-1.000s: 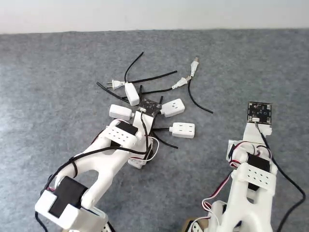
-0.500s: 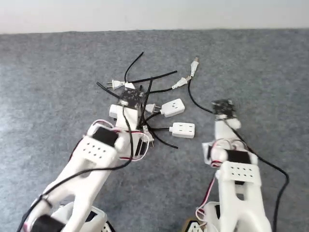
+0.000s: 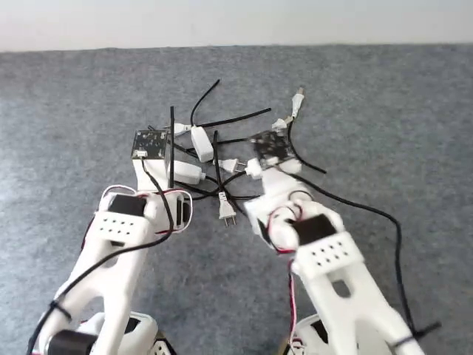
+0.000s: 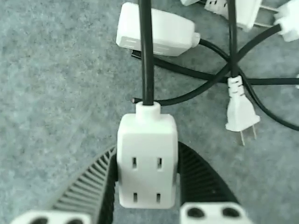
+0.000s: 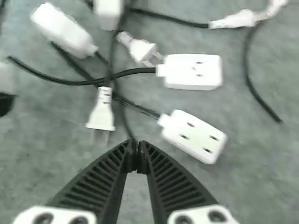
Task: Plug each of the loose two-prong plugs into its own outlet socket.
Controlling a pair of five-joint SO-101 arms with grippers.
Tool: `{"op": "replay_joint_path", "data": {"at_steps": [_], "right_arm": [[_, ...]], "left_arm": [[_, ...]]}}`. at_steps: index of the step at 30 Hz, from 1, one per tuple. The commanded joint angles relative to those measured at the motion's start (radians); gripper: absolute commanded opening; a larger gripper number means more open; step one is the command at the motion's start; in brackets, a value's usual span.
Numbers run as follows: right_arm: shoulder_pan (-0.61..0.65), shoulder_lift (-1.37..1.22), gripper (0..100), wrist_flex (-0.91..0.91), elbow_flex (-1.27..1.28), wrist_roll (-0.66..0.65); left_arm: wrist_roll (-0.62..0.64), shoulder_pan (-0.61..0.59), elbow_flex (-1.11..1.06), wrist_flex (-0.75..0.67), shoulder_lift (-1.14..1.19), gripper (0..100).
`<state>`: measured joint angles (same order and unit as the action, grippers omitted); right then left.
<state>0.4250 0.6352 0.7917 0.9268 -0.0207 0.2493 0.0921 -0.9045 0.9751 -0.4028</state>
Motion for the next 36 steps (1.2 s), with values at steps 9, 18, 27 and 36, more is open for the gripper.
{"op": "replay_joint_path", "data": {"at_steps": [9,18,27,36], "right_arm": [[0.053,-0.437,7.6,0.007,-0.330,-0.011],[0.113,-0.479,9.1,-0.053,-0.354,0.020],[0.119,-0.670,9.5,-0.027,-0.520,0.023],[0.162,-0.754,13.2,-0.027,-0.588,0.020]], "left_arm": [[0.089,-0.121,0.090,-0.144,0.169,1],[-0.012,-0.364,0.128,-0.166,0.235,1],[-0.034,-0.341,0.127,-0.166,0.259,1],[-0.034,-0.342,0.128,-0.166,0.264,1]]}}
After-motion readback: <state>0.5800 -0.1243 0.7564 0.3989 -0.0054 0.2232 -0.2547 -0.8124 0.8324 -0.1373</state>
